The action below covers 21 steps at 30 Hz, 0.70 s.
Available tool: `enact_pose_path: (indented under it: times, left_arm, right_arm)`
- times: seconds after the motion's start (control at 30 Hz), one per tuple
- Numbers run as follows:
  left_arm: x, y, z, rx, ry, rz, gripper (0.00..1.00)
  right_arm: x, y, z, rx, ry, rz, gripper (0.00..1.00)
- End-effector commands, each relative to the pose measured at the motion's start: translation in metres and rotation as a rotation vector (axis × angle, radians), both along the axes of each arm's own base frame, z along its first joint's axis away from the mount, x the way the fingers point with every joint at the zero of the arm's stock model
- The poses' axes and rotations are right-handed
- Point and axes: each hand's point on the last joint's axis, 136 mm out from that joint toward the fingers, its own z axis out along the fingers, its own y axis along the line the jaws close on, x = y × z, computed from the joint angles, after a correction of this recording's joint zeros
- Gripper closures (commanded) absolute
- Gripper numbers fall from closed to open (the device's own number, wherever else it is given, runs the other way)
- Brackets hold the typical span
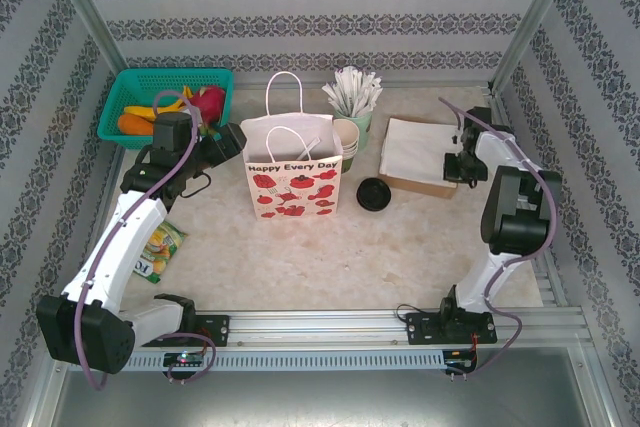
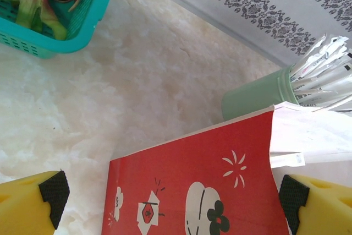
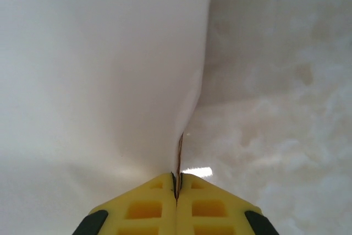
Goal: Pack the takeout coffee
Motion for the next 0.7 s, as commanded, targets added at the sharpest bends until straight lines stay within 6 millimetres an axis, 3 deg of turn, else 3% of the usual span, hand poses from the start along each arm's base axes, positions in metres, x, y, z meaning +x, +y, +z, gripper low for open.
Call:
enact_pose_path:
  times: [0.0, 0.23, 0.6, 0.67]
  left_arm:
    - [0.004, -0.001, 0.014, -0.005, -0.055, -0.015, 0.0]
    - [0.0, 0.0, 0.012, 0.005, -0.053, -0.016, 0.0]
    - [0.003, -0.003, 0.01, -0.006, -0.051, -0.028, 0.0]
    - [0.003, -0.003, 0.01, -0.003, -0.05, -0.027, 0.0]
  right_arm:
    - [-0.03, 0.007, 0.002, 0.001, 0.087, 0.162, 1.0]
    - [-0.036, 0.035, 0.0, 0.114, 0.116, 0.278, 1.0]
    - [-0.031, 0.073, -0.003, 0.179, 0.091, 0.3, 1.0]
    - [-0.029, 0.073, 0.0, 0.173, 0.084, 0.287, 0.93]
